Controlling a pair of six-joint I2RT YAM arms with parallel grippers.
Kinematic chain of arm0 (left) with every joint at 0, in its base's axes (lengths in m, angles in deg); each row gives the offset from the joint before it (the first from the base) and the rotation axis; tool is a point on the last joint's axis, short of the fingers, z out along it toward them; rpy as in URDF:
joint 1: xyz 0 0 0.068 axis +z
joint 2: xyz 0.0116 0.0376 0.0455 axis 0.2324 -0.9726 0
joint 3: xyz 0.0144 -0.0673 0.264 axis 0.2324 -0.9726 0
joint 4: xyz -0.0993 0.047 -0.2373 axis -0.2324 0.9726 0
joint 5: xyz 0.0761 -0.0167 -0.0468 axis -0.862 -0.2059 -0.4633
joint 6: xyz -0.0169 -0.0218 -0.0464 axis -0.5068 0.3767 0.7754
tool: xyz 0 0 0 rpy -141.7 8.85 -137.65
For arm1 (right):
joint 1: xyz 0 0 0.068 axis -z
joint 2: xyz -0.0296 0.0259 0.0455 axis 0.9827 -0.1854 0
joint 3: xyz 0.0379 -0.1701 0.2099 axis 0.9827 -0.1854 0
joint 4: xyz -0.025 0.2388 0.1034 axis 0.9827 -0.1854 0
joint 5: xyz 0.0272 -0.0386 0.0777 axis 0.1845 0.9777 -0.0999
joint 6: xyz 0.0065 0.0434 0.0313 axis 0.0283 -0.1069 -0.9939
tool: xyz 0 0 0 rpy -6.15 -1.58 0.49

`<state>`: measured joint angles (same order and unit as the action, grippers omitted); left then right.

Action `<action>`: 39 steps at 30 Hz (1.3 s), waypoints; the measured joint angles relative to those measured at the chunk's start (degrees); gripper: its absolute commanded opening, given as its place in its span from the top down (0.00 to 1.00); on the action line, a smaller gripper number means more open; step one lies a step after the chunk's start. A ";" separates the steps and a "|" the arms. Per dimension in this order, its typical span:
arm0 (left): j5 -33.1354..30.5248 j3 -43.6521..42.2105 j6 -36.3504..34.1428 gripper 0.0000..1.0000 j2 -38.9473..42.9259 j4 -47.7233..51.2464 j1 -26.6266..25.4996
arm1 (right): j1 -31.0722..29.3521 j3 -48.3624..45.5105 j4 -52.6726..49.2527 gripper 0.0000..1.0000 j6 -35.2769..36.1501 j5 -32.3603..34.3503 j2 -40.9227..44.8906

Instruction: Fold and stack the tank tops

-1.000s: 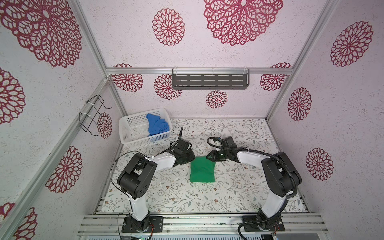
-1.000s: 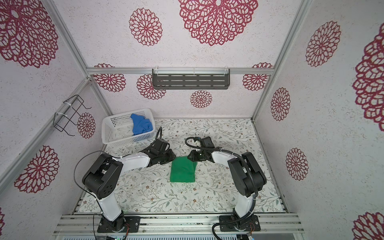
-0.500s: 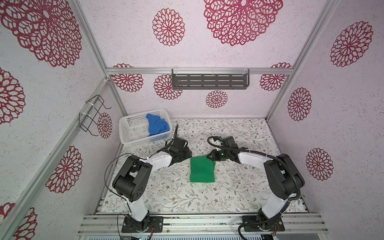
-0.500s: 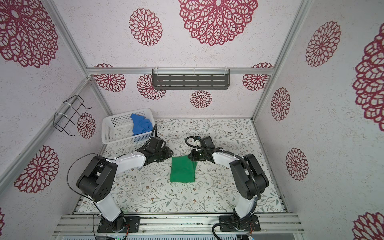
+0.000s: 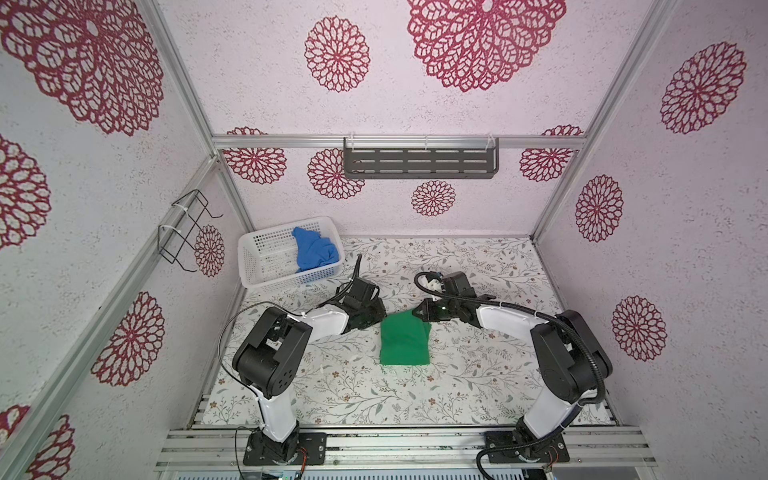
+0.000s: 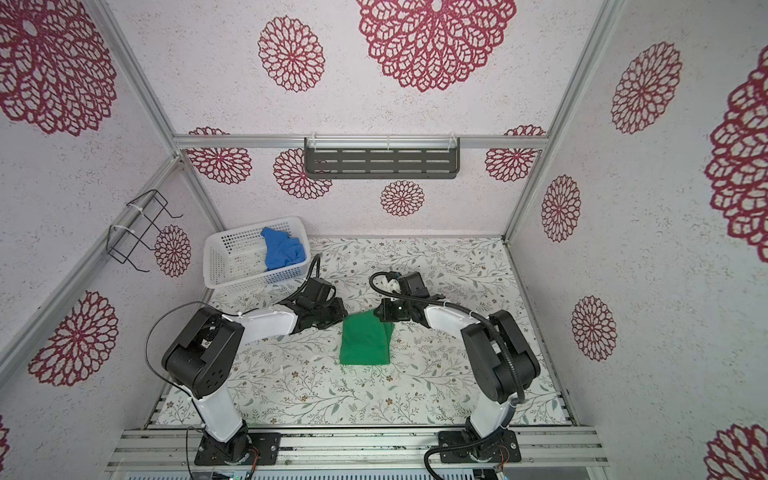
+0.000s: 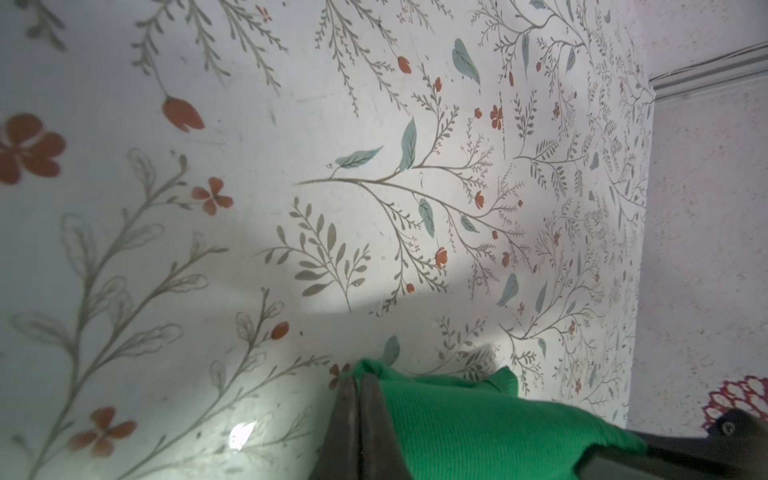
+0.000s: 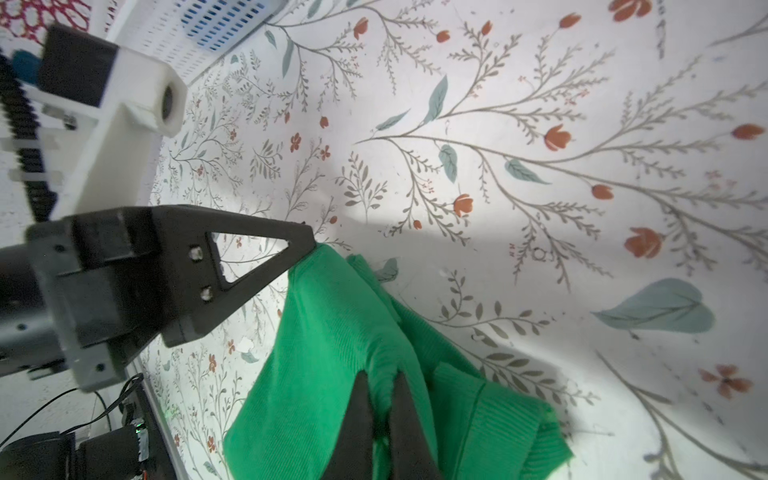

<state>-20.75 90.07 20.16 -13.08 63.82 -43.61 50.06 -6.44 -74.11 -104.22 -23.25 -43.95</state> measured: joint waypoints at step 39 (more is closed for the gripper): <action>-6.62 4.00 0.55 0.62 14.75 9.94 -8.33 | -4.35 -9.75 -1.62 0.73 -8.94 11.56 22.16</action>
<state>-27.37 94.07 20.71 1.67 73.76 -51.94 45.71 -16.19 -75.73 -113.16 -11.68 -21.78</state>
